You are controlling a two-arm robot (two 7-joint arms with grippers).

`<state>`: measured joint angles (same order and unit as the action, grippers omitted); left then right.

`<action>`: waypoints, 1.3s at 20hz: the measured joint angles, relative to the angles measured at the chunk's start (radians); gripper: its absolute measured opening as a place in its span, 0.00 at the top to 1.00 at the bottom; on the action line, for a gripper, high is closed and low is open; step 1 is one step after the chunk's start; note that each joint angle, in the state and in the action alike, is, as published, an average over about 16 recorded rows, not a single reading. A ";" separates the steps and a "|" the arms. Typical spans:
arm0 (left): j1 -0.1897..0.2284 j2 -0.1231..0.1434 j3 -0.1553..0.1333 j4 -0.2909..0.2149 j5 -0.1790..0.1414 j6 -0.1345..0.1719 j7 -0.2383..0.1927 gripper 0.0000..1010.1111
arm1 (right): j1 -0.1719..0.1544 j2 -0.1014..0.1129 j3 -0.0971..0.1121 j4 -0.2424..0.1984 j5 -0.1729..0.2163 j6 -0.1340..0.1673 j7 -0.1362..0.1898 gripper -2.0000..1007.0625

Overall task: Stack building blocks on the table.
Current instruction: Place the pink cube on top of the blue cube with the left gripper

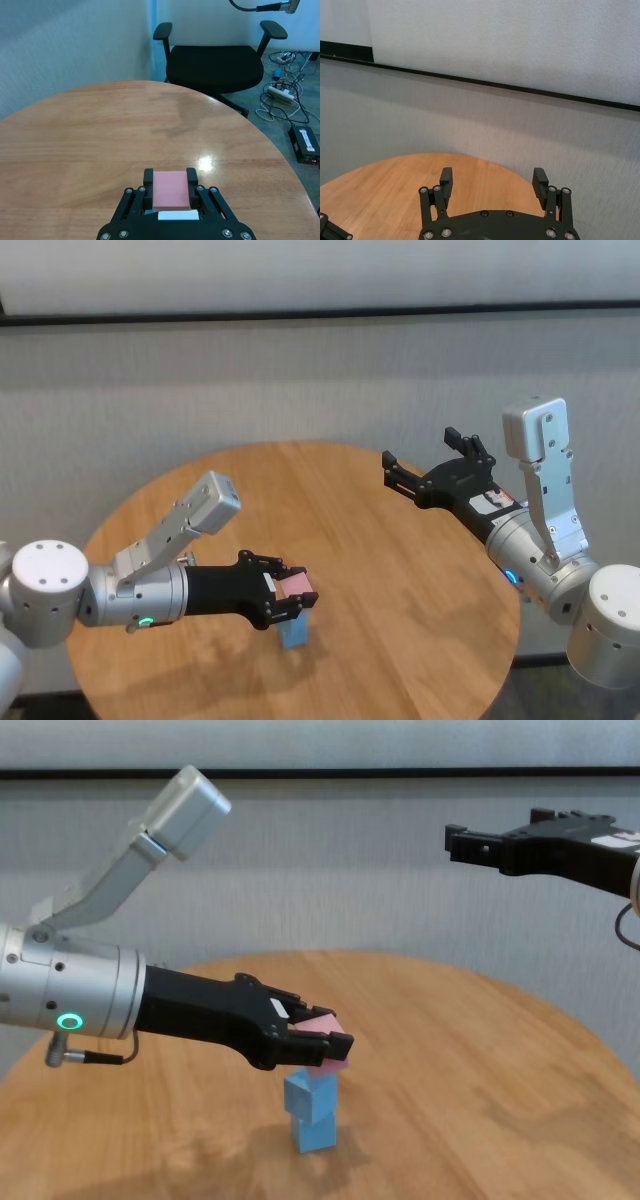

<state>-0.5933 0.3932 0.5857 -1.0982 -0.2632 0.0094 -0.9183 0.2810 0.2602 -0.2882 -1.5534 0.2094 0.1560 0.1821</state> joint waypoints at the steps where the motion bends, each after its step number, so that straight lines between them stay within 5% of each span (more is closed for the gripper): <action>1: -0.002 0.000 0.003 0.003 -0.001 0.001 -0.001 0.61 | 0.000 0.000 0.000 0.000 0.000 0.000 0.000 0.00; 26: -0.052 0.006 0.066 0.060 -0.031 0.027 0.003 0.61 | 0.000 0.000 0.000 0.000 0.000 0.000 0.000 0.00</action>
<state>-0.6448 0.3988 0.6519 -1.0384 -0.2943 0.0361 -0.9150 0.2810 0.2602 -0.2882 -1.5534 0.2094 0.1560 0.1821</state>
